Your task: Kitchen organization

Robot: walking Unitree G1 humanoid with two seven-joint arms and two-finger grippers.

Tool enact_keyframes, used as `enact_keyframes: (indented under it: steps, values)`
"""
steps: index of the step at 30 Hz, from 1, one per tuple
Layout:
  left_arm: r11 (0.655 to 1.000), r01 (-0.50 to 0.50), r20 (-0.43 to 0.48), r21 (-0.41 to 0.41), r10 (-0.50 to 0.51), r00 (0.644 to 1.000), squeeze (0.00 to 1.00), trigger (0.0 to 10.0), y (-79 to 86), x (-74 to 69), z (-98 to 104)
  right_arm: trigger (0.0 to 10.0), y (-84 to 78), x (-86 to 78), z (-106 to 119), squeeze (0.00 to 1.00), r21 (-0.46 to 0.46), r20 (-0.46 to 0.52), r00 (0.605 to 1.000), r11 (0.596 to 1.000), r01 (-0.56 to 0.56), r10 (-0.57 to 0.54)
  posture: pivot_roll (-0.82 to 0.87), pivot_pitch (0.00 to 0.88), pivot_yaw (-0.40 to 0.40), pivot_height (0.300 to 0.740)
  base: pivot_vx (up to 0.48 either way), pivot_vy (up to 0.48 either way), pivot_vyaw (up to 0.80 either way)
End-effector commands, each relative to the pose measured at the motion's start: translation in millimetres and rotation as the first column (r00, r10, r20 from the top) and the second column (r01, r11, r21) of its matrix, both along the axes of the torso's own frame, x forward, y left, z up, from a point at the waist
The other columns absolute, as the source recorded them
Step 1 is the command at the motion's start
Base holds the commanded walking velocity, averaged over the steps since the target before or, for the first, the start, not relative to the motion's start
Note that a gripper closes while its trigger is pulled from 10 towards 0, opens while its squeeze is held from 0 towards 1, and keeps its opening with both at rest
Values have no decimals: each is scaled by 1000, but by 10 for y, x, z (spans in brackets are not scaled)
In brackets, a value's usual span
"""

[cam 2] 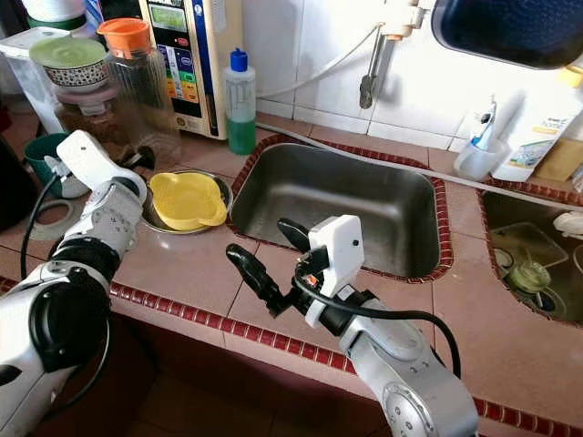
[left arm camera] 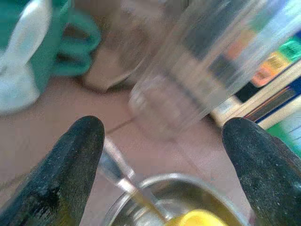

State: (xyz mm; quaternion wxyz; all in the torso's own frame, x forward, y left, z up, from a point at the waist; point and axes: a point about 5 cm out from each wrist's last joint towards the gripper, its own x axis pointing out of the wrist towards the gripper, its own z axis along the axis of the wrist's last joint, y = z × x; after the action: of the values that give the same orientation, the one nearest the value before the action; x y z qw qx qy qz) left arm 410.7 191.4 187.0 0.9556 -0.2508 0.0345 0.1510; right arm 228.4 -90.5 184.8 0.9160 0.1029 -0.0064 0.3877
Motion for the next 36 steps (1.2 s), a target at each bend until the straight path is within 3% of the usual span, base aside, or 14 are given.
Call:
enact_keyframes:
  steps: [1, 4, 7, 10, 11, 13, 15, 16, 17, 20, 26, 32, 36]
  values:
    - [998, 21, 64, 60, -25, 998, 0, 10000, -65, 48, 190, 10000, 7, 9, 42, 867, 2, 17, 1000, 1000, -3, 3, 1, 4, -6, 740, 0, 0, 0]
    - [996, 28, 94, 90, -36, 995, 0, 10000, -97, 57, 244, 10000, 13, 15, 41, 851, 3, 19, 1000, 1000, -3, 3, 2, 3, -5, 740, 0, 0, 0]
    - [980, 51, 149, 192, -80, 986, 0, 10000, -177, 64, 329, 10000, 15, 25, 44, 847, 6, 22, 1000, 1000, 0, 0, 4, 0, -5, 740, 0, 0, 0]
    - [968, 92, 168, 235, -133, 977, 0, 10000, -288, 70, 351, 10000, 13, 33, 46, 843, 6, 24, 1000, 1000, 1, -2, 5, 0, -5, 740, 0, 0, 0]
    - [951, 157, 194, 266, -213, 958, 0, 10000, -449, 72, 371, 10000, 11, 40, 50, 765, 6, 26, 1000, 1000, 3, -3, 4, 0, -5, 740, 0, 0, 0]
    - [946, 184, 207, 268, -243, 948, 0, 10000, -511, 72, 381, 10000, 10, 43, 51, 765, 6, 27, 1000, 1000, 3, -3, 3, 0, -4, 740, 0, 0, 0]
    - [916, 270, 208, 295, -338, 918, 0, 10000, -722, 67, 386, 10000, 9, 48, 56, 761, 6, 30, 1000, 1000, 4, -4, 4, 0, -5, 740, 0, 0, 0]
    - [916, 270, 208, 295, -338, 918, 0, 10000, -722, 67, 386, 10000, 9, 48, 56, 761, 6, 30, 1000, 1000, 4, -4, 4, 0, -5, 740, 0, 0, 0]
    - [879, 314, 176, 358, -394, 902, 0, 10000, -856, 56, 364, 10000, 8, 52, 58, 761, 6, 32, 999, 1000, 6, -6, 3, 0, -4, 740, 0, 0, 0]
    - [854, 323, 157, 407, -414, 897, 0, 10000, -909, 44, 335, 10000, 10, 54, 60, 765, 6, 34, 999, 1000, 7, -7, 1, 0, -4, 740, 0, 0, 0]
    - [855, 380, 131, 352, -447, 885, 0, 10000, -1005, 2, 167, 10000, 13, 60, 67, 765, 6, 38, 999, 1000, 12, -12, -3, 0, -3, 740, 0, 0, 0]
    - [885, 398, 12, 242, -413, 911, 0, 10000, -997, -22, -59, 10000, 4, 63, 69, 761, 4, 37, 999, 1000, 15, -15, -2, 0, -5, 740, 0, 0, 0]
    - [888, 404, -24, 219, -409, 912, 0, 10000, -991, -34, -125, 10000, 2, 67, 68, 761, 3, 37, 999, 1000, 16, -16, 0, 0, -5, 740, 0, 0, 0]
